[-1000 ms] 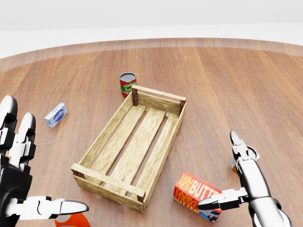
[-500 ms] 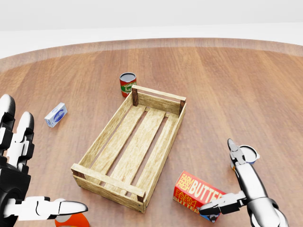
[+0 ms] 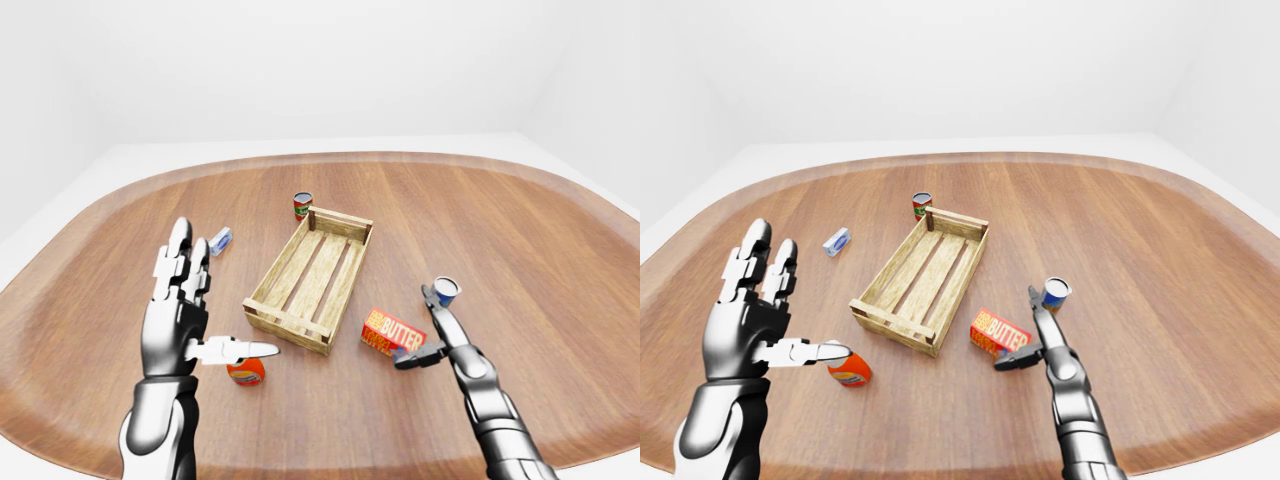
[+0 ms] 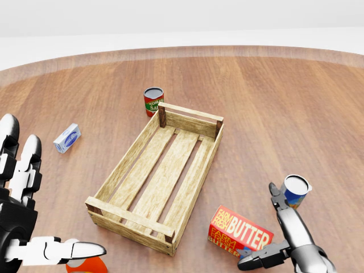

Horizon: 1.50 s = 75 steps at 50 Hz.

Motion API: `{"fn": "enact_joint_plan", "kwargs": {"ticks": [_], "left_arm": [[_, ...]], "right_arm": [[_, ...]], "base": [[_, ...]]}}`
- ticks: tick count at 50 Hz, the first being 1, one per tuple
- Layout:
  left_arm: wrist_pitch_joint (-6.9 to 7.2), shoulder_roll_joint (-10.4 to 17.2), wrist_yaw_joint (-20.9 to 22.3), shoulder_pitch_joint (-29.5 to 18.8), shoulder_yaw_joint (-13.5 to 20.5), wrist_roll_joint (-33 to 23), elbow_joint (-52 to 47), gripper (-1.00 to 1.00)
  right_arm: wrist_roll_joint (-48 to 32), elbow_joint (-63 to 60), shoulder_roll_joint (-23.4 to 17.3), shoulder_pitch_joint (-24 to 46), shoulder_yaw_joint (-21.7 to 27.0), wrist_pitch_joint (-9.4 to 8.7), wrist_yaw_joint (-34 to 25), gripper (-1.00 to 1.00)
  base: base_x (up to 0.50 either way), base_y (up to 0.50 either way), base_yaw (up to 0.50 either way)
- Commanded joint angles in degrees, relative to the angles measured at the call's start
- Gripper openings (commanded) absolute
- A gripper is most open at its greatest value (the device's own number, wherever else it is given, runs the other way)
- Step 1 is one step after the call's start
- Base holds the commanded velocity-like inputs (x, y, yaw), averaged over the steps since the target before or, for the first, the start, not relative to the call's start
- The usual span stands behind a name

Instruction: Pick up the butter and put it in the tray.

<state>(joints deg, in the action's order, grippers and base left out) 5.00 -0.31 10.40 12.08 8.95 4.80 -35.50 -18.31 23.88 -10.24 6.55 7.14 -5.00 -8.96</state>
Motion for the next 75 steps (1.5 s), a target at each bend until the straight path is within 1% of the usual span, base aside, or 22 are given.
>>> {"fn": "enact_joint_plan", "kwargs": {"ticks": [1, 9, 10, 12, 14, 18, 20, 23, 28, 30, 32, 33, 37, 44, 47, 50, 53, 57, 58, 62, 71, 75], "left_arm": [[0.0, 0.03, 0.02, -0.04, 0.06, -0.05, 0.21, 1.0], [0.0, 0.04, 0.07, -0.03, -0.1, -0.21, 0.65, 1.0], [0.0, 0.03, 0.13, 0.08, -0.1, -0.2, 0.72, 1.0], [0.0, 0.05, 0.1, 0.06, -0.04, -0.14, 0.47, 1.0], [0.0, 0.0, 0.11, 0.06, -0.06, -0.17, 0.68, 1.0], [0.0, -0.01, 0.07, 0.12, -0.18, -0.25, 0.62, 1.0], [0.0, -0.02, 0.06, 0.12, -0.15, -0.22, 0.61, 1.0], [0.0, -0.04, 0.04, 0.14, -0.23, -0.29, 0.75, 1.0], [0.0, -0.03, -0.08, 0.24, -0.66, -0.6, 0.93, 1.0], [0.0, 0.05, -0.08, 0.06, -0.45, -0.41, 0.95, 1.0], [0.0, 0.1, -0.05, 0.01, -0.29, -0.27, 0.82, 1.0], [0.0, 0.09, -0.05, -0.03, -0.19, -0.22, 0.88, 1.0], [0.0, 0.09, -0.04, -0.1, -0.14, -0.21, 0.93, 1.0], [0.0, -0.01, -0.02, 0.2, -0.43, -0.44, 0.59, 1.0], [0.0, -0.01, -0.02, 0.3, -0.51, -0.48, 0.24, 1.0], [0.0, 0.04, -0.01, 0.1, -0.38, -0.38, 0.22, 1.0], [0.0, 0.01, -0.04, 0.08, -0.36, -0.37, 0.23, 1.0], [0.0, 0.0, 0.03, 0.17, -0.29, -0.3, 0.12, 1.0], [0.0, -0.01, 0.03, 0.18, -0.27, -0.3, 0.23, 1.0], [0.0, 0.02, 0.07, 0.18, -0.23, -0.29, 0.06, 1.0], [0.0, -0.05, 0.13, 0.26, -0.25, -0.38, 0.08, 1.0], [0.0, -0.1, 0.08, 0.33, -0.24, -0.36, -0.01, 1.0]], "right_arm": [[-0.34, 2.66, -0.04, 0.14, -0.44, 0.0, 0.42, 1.0], [-0.02, 5.27, -0.17, 0.4, -0.41, 0.0, 0.78, 1.0], [-0.03, 6.5, -0.2, 0.85, -0.57, 0.44, 0.97, 1.0], [-0.03, 7.03, -0.2, 1.08, -0.65, 0.64, 1.13, 1.0], [-0.13, 6.13, -0.14, 0.88, -0.87, 0.0, 0.88, 1.0], [-0.15, 6.22, -0.2, 0.67, -0.86, 0.02, 0.77, 1.0], [-0.07, 7.33, -0.37, 0.92, -0.78, 0.73, 0.9, 1.0], [-0.03, 7.77, -0.44, 1.07, -0.8, 0.93, 0.89, 1.0], [-0.12, 8.64, -0.62, 2.0, -0.96, 0.77, 0.73, 1.0], [-0.25, 8.09, -0.61, 2.25, -1.1, 0.0, 0.43, 1.0], [-0.21, 9.36, -0.78, 3.05, -1.06, 0.41, 0.51, 1.0], [-0.24, 8.76, -0.69, 3.14, -1.12, 0.0, 0.44, 1.0], [-0.53, 10.62, -0.81, 4.01, -1.36, 0.4, 0.88, 1.0], [-1.15, 10.77, -0.9, 4.26, -1.49, 0.07, 1.75, 1.0], [-1.13, 12.6, -1.2, 4.92, -1.39, 1.05, 2.11, 1.0], [-1.09, 13.57, -1.34, 5.19, -1.39, 1.45, 2.36, 1.0], [-0.98, 15.86, -1.55, 5.98, -1.44, 2.36, 2.78, 1.0], [-0.56, 19.3, -1.84, 7.27, -1.52, 3.86, 3.54, 1.0], [-0.53, 20.77, -1.93, 7.78, -1.67, 4.66, 3.74, 1.0], [-0.19, 24.96, -2.26, 9.6, -1.83, 6.23, 4.57, 1.0], [0.53, 29.42, -2.71, 11.43, -2.24, 7.94, 5.29, 1.0], [0.71, 33.33, -3.02, 13.15, -2.42, 9.48, 5.93, 1.0]], "base": [[0.0, 0.0, 0.0], [0.0, 0.0, 0.0], [0.0, 0.0, 0.0], [0.0, 0.0, 0.0], [0.0, 0.0, 0.0], [0.0, 0.0, 0.0], [0.0, 0.0, 0.0], [0.0, 0.0, 0.0], [0.0, 0.0, 0.0], [0.0, 0.0, 0.0], [0.0, 0.0, 0.0], [0.0, 0.0, 0.0], [0.0, 0.0, 0.0], [0.0, 0.0, 0.0], [0.0, 0.0, 0.0], [0.0, 0.0, 0.0], [0.0, 0.0, 0.0], [0.0, 0.0, 0.0], [0.0, 0.0, 0.0], [0.0, 0.0, 0.0], [0.0, 0.0, 0.0], [0.0, 0.0, 0.0]]}}
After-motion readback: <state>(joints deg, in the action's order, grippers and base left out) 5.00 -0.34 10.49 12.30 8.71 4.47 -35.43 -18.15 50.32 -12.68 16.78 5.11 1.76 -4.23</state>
